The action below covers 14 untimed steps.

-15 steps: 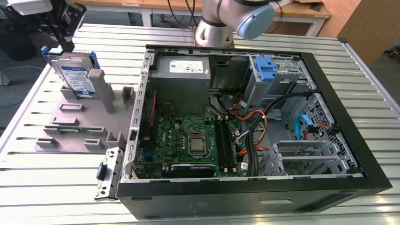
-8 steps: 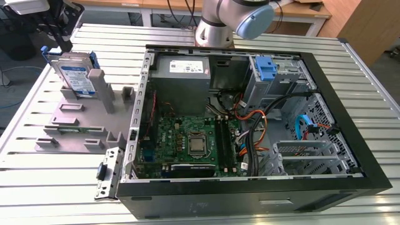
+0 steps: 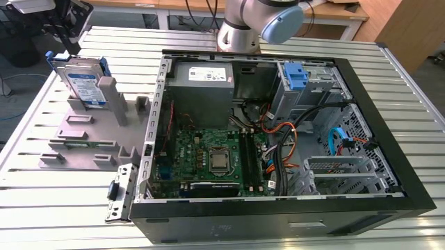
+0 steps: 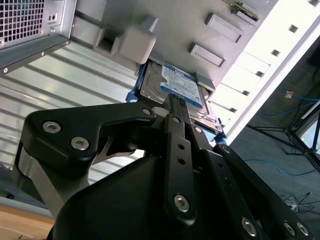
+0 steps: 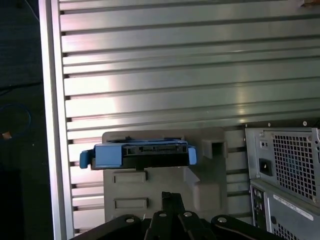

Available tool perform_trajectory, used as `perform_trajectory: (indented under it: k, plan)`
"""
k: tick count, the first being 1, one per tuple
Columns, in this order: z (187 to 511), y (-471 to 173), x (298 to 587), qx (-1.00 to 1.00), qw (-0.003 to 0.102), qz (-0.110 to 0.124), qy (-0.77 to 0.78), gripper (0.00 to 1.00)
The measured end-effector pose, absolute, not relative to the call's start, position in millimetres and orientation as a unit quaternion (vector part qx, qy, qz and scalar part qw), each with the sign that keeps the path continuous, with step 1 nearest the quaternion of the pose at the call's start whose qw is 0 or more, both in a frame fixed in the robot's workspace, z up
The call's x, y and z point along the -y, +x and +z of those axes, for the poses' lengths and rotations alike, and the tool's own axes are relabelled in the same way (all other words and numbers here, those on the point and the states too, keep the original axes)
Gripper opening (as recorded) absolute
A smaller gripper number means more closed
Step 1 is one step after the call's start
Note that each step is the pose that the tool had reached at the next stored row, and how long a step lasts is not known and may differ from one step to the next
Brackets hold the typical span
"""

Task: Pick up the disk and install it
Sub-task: 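Reach for the disk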

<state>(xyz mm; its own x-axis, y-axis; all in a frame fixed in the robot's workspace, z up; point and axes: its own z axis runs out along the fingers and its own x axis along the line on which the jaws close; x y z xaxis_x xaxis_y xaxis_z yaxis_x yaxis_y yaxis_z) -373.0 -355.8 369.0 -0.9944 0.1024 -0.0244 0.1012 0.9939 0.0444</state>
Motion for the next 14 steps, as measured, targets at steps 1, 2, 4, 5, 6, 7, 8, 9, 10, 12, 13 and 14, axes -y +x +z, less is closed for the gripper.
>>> perform_trajectory:
  k: [1, 2, 4, 5, 6, 7, 8, 9, 10, 12, 13, 14]
  plan:
    - [369, -374, 354, -0.998, 0.013, 0.022, 0.051, 0.11]
    - [368, -374, 352, -0.998, 0.013, 0.022, 0.051, 0.11]
    - [367, -375, 348, -0.998, 0.013, 0.022, 0.052, 0.11]
    - [366, -376, 346, -0.998, 0.013, 0.022, 0.052, 0.11]
    - [366, -377, 344, -0.998, 0.013, 0.022, 0.052, 0.11]
    - [365, -378, 343, -0.998, 0.013, 0.022, 0.052, 0.11]
    - [364, -379, 341, -0.998, 0.013, 0.022, 0.052, 0.11]
    - [363, -380, 340, -0.998, 0.013, 0.022, 0.053, 0.11]
    - [362, -381, 338, -0.998, 0.013, 0.022, 0.053, 0.11]
    - [361, -384, 336, -0.998, 0.013, 0.021, 0.053, 0.11]
    - [361, -385, 336, -0.998, 0.013, 0.021, 0.054, 0.11]
    - [360, -386, 335, -0.998, 0.013, 0.022, 0.054, 0.11]
